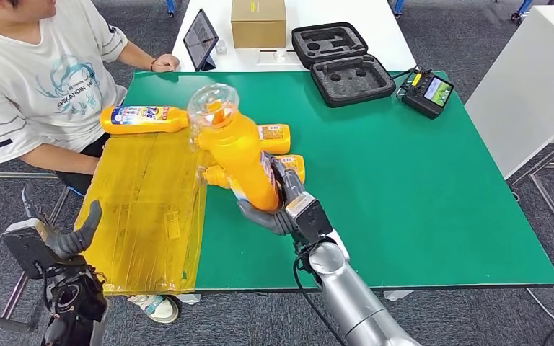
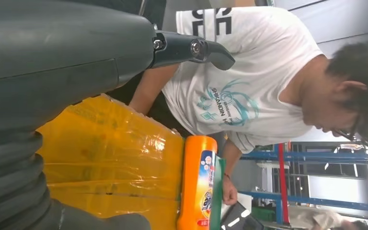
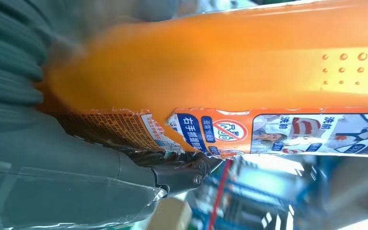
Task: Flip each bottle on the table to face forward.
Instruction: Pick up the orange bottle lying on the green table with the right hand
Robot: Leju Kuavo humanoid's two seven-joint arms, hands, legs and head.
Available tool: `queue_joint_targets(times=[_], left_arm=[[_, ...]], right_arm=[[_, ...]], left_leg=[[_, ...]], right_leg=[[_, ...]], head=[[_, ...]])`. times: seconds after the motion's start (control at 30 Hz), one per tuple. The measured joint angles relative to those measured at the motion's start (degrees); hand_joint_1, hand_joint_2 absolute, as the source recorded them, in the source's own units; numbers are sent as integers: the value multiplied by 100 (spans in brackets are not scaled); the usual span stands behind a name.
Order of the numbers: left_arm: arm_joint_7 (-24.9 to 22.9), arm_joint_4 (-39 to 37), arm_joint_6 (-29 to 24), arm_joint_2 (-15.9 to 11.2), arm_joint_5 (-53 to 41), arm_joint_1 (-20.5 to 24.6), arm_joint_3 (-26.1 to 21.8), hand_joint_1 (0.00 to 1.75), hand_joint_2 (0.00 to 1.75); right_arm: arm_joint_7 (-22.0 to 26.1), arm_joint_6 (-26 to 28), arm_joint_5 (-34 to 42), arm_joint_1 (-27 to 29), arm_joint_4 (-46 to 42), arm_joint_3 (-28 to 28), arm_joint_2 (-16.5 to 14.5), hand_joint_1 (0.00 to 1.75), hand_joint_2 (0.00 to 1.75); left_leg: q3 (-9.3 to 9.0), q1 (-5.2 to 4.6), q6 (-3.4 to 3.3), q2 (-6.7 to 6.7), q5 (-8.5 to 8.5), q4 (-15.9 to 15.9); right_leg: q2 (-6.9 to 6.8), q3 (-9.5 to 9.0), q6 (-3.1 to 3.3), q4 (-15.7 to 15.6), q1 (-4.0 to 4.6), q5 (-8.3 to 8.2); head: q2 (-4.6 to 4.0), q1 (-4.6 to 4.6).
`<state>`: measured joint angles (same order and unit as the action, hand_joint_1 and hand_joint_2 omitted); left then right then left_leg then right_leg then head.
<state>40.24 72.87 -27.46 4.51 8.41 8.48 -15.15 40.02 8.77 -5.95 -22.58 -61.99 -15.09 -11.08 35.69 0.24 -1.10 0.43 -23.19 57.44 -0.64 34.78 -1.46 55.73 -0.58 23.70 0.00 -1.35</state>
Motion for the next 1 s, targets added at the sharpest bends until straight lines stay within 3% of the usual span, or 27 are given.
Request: queue_joint_targets(times=[0.17,0.3,0.4,0.63,1.0], left_arm=[[-25,-2,363,3,455,-75,-90,0,175],[-495,43,1349,4,878,-213,51,0,175],[-947,214,2281,6,1069,-385,437,0,175],[-1457,614,3263,16,1349,-604,1396,0,175],[-1601,836,3604,-9,1458,-688,2009,0,175]], right_arm=[[0,588,129,221,-563,-34,30,175,175],[0,780,231,252,-586,-21,48,175,175],[-1,709,360,246,-349,7,48,175,175],[-2,509,379,200,419,14,-13,175,175],[-2,450,320,113,1065,-23,-116,175,175]], left_leg=[[0,0,0,1,0,0],[0,0,0,1,0,0],[3,0,0,0,0,0],[8,-4,-1,-2,-1,0],[8,-1,-1,-2,0,0]], right_leg=[[0,0,0,0,0,0],[0,2,0,0,0,0],[0,2,0,-1,-1,0],[-2,3,-1,-1,-2,-1],[-2,4,-1,0,-1,0]], head=[[0,-1],[0,-1],[0,-1],[0,-2],[0,-1]])
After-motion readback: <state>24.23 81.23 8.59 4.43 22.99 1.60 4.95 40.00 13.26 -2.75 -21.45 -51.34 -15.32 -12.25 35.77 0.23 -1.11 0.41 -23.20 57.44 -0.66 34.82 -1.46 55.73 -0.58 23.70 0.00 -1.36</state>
